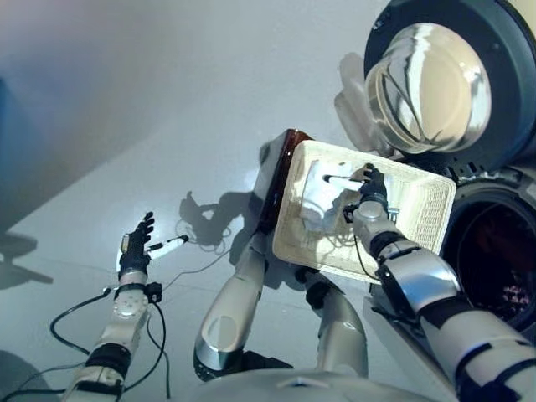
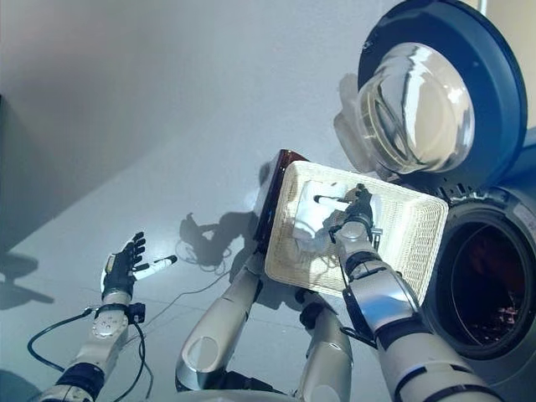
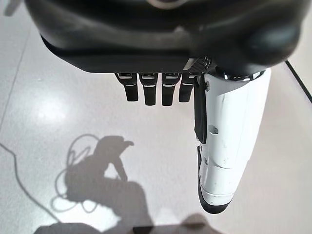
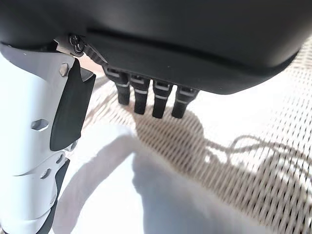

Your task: Pick up the clothes and place them into the washing machine

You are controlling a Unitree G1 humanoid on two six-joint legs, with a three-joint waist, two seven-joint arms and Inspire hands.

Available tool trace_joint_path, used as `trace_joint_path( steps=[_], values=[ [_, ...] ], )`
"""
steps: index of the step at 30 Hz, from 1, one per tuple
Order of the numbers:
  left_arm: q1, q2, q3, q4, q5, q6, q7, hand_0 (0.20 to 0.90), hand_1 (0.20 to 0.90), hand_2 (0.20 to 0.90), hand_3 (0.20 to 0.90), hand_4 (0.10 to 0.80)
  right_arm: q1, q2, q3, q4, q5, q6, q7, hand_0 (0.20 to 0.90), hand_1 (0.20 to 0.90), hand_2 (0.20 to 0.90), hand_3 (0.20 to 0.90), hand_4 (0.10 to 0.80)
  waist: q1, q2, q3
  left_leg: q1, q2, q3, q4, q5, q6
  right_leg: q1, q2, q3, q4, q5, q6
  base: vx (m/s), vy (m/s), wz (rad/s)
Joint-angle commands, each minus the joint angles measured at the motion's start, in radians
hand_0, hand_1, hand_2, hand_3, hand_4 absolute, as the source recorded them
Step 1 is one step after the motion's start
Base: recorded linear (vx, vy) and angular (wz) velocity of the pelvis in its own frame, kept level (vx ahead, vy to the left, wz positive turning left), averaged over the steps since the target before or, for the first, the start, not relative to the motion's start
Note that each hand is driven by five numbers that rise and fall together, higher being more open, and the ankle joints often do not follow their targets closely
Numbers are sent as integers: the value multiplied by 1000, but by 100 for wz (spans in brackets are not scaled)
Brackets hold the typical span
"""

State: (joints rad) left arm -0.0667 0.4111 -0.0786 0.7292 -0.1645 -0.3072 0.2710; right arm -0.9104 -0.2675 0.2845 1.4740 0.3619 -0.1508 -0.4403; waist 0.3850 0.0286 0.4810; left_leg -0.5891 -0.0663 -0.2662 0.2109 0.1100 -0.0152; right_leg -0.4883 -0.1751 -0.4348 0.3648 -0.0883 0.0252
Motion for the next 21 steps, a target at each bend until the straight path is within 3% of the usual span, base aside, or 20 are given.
trace_joint_path(
  steps=[1,8,10,12,17,18,19,20,21],
  values=[
    [42,89,77,-42,12,-18,56,900,900,900,900,800,14,-17,18,-31,-33,-17,-38,900,900,900,900,800,57,21,29,-73,-62,73,30,-17,-35,-24,0,13,-4,9,10,-9,12,17],
    [54,59,33,-88,0,-6,68,900,900,900,900,800,-89,-22,70,45,-165,67,-81,900,900,900,900,800,95,88,39,-239,-98,45,155,-42,-27,-174,-40,-15,177,-58,1,-25,35,23],
    [64,42,14,-108,2,-4,68,900,900,900,900,800,-102,-35,64,58,-177,79,-93,513,513,513,513,524,97,113,39,-299,-116,45,248,-77,-9,-223,-56,-5,264,-89,-3,-54,104,14],
    [76,32,13,-116,4,-3,73,900,900,900,900,800,-104,-34,54,64,-177,79,-96,513,513,513,513,524,94,132,39,-334,-123,56,335,-110,5,-265,-62,19,352,-118,-5,-52,146,15],
    [105,3,-2,-117,24,15,74,900,900,900,900,800,-79,-25,65,78,-202,89,-91,494,494,494,494,510,94,160,39,-398,-137,90,570,-217,37,-328,-99,86,543,-226,-37,0,100,-14],
    [109,0,-7,-117,28,14,73,900,900,900,900,800,-72,-27,64,80,-207,91,-94,428,428,428,428,463,93,165,39,-402,-142,97,594,-228,38,-330,-106,95,565,-239,-40,26,63,-12],
    [120,-7,-21,-128,36,13,64,900,900,900,900,800,-48,-38,59,82,-220,93,-97,266,266,266,266,347,86,177,39,-396,-147,106,614,-240,41,-327,-121,101,588,-253,-43,23,61,5],
    [124,-10,-29,-128,42,12,58,900,900,900,900,800,-39,-46,53,83,-220,94,-98,200,200,200,200,300,84,184,39,-392,-150,109,612,-242,42,-326,-127,104,591,-254,-42,21,58,20],
    [131,-14,-40,-136,49,12,50,900,900,900,900,800,-35,-52,53,89,-227,98,-97,200,200,200,200,300,83,191,39,-390,-153,111,610,-242,43,-324,-133,104,591,-254,-41,10,31,7]
  ],
)
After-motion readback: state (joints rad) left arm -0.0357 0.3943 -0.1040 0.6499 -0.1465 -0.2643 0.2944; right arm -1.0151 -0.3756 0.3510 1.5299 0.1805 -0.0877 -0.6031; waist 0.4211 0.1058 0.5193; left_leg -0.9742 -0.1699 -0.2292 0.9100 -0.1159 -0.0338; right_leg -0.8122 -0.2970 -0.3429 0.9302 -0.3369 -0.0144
